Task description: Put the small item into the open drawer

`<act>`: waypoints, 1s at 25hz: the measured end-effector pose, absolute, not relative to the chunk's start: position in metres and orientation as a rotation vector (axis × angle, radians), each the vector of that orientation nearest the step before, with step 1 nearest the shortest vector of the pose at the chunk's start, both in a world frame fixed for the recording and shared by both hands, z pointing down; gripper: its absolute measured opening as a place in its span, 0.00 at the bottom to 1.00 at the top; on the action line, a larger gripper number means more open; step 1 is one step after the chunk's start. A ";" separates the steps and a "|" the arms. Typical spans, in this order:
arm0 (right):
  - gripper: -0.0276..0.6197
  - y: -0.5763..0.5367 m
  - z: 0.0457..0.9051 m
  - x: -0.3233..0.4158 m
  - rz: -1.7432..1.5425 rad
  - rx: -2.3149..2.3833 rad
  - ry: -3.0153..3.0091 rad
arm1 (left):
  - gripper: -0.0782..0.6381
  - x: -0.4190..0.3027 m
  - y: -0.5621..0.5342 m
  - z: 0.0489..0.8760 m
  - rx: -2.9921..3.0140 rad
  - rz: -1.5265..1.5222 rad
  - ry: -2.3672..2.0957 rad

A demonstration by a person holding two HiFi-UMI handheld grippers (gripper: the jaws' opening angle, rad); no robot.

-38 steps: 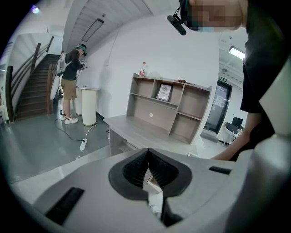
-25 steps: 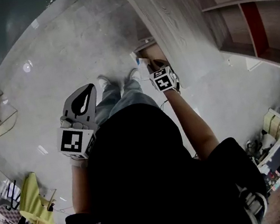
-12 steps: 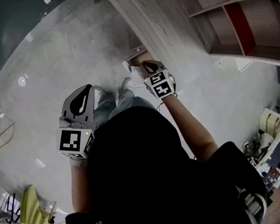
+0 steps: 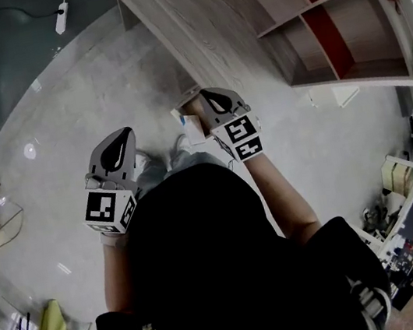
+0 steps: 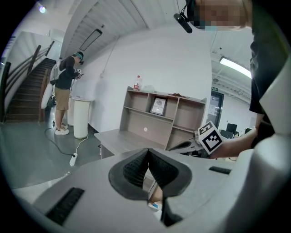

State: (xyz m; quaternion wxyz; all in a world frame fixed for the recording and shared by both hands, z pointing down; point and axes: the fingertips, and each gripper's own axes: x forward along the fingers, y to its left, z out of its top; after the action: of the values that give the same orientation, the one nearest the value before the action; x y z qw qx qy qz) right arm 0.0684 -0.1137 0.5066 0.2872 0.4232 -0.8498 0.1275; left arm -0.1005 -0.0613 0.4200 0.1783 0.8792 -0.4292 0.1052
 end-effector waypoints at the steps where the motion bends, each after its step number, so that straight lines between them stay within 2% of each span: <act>1: 0.06 -0.115 0.495 0.068 0.321 1.141 -2.291 | 0.11 -0.099 -0.063 0.418 2.497 0.295 -1.211; 14: 0.06 -0.104 0.376 0.065 0.046 1.238 -2.503 | 0.11 -0.091 -0.080 0.372 2.620 0.172 -1.206; 25: 0.06 -0.077 0.330 0.078 -0.005 1.324 -2.582 | 0.11 -0.088 -0.078 0.357 2.670 0.118 -1.175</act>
State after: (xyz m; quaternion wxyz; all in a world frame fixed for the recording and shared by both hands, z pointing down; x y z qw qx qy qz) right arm 0.0776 -0.0768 0.3297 0.1195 0.4531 -0.8834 -0.0017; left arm -0.0879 -0.0783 0.3573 0.1107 0.9089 -0.4001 0.0403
